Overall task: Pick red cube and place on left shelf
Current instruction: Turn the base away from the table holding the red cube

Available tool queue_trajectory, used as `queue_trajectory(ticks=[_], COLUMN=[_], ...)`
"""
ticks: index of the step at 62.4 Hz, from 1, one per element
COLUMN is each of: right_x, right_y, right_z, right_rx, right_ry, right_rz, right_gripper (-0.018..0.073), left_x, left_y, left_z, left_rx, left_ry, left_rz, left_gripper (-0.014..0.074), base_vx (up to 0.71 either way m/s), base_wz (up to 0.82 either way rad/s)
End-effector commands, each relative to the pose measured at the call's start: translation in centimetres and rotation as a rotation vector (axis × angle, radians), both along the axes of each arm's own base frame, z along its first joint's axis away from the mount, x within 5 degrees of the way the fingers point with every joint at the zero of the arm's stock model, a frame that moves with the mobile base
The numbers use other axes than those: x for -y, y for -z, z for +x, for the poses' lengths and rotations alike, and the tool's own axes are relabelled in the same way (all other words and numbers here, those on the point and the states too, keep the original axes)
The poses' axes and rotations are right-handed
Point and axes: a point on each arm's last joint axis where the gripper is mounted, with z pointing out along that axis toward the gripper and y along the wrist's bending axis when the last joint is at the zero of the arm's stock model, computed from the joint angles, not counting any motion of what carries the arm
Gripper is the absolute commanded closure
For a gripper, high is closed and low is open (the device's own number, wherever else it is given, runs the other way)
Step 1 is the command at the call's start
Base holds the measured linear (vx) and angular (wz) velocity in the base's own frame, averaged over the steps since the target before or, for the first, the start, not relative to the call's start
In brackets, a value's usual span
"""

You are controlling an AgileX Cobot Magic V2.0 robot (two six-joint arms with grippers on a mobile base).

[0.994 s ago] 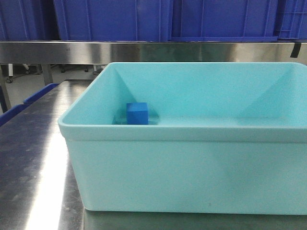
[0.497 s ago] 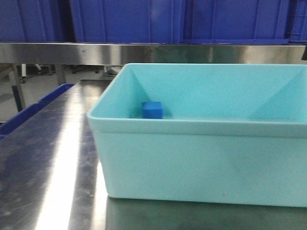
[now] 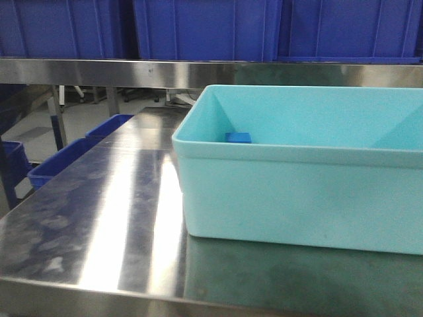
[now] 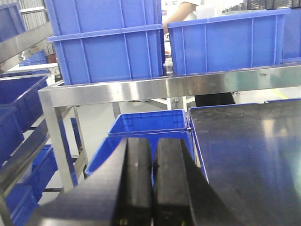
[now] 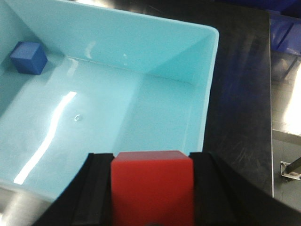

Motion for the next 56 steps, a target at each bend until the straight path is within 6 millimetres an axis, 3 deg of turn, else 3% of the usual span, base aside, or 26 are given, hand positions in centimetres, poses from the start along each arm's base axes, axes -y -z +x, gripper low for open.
queue_trajectory(ticks=[1,20,56], right_x=[-0.07,-0.07,-0.07], right_y=[-1.89,-1.89,-1.89], right_z=[0.47,0.47,0.47], right_rx=[0.108,0.108,0.108], right_ry=[-0.007,-0.007,-0.007], right_rz=[0.010,0.010,0.010], right_gripper=[0.0502,0.0502,0.0502], left_x=[-0.01,-0.01,-0.01], left_y=[0.03,0.03,0.03], left_z=[0.10,0.10,0.10], left_rx=[0.053,0.053,0.053], left_ry=[0.000,0.000,0.000], left_rz=[-0.007,-0.007,-0.007], left_gripper=[0.0491,0.0491,0.0491], base_vx=[-0.11,-0.15,-0.24], base_wz=[0.37,0.19,0.50])
